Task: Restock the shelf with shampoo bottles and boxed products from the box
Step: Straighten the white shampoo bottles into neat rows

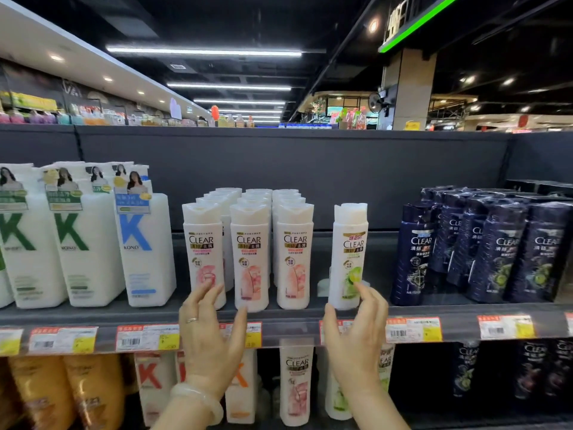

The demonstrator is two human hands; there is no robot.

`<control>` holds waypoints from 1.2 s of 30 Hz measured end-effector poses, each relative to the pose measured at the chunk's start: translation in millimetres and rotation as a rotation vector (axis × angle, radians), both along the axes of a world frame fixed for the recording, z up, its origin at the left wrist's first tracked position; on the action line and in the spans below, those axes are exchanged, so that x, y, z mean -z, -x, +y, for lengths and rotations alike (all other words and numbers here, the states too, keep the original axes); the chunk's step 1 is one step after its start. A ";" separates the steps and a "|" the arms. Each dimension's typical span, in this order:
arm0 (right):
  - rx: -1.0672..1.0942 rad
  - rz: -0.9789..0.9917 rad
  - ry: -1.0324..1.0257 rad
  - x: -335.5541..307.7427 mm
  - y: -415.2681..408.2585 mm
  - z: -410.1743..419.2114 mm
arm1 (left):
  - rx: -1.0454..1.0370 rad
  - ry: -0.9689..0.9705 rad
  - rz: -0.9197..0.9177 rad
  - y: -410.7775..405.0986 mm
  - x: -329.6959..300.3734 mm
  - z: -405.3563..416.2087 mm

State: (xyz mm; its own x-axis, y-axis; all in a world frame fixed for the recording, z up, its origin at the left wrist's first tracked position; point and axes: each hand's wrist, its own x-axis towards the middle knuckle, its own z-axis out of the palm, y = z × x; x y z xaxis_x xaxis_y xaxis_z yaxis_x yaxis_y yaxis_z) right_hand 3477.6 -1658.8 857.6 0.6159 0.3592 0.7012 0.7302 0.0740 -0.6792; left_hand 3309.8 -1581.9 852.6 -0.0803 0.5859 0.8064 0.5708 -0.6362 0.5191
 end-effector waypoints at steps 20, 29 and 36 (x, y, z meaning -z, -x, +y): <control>0.033 0.061 -0.013 -10.0 -47.6 -12.7 | 0.294 -0.092 0.098 -51.6 6.4 -37.2; 0.195 0.137 0.453 -25.7 -125.5 -16.1 | 0.389 0.373 0.134 -136.6 -12.2 -72.7; 0.207 0.091 0.424 -20.3 -134.8 -13.6 | 0.138 0.541 0.123 -157.3 -24.4 -62.5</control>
